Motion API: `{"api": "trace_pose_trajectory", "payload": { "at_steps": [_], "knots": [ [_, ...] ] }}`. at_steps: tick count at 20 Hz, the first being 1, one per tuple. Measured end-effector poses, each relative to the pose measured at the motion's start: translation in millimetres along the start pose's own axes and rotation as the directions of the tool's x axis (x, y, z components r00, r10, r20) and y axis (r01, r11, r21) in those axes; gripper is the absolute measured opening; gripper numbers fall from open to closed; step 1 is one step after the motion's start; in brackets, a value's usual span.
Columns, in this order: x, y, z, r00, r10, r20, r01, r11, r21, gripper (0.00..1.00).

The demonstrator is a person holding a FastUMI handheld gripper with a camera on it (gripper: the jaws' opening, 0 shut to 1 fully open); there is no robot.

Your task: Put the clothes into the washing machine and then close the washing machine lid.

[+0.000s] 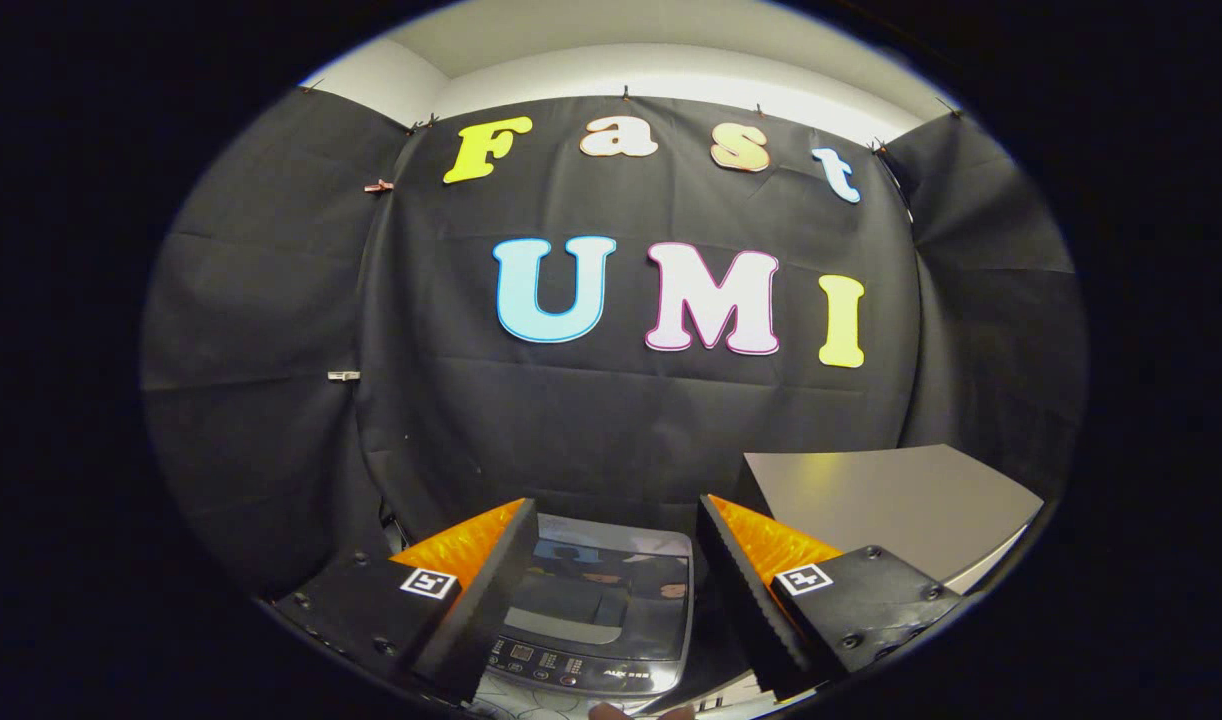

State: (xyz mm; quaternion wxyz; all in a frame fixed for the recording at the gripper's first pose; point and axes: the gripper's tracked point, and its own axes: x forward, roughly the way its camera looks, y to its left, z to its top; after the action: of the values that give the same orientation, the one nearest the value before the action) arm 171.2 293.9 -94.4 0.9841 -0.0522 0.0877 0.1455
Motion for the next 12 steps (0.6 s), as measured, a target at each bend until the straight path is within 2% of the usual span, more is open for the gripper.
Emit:
{"api": "trace_pose_trajectory", "payload": {
  "at_steps": [12],
  "knots": [
    [-46.7, -7.9, 42.4, 0.999, 0.009, 0.053, -0.010, 1.000, 0.025, 1.00]
  ]
}}
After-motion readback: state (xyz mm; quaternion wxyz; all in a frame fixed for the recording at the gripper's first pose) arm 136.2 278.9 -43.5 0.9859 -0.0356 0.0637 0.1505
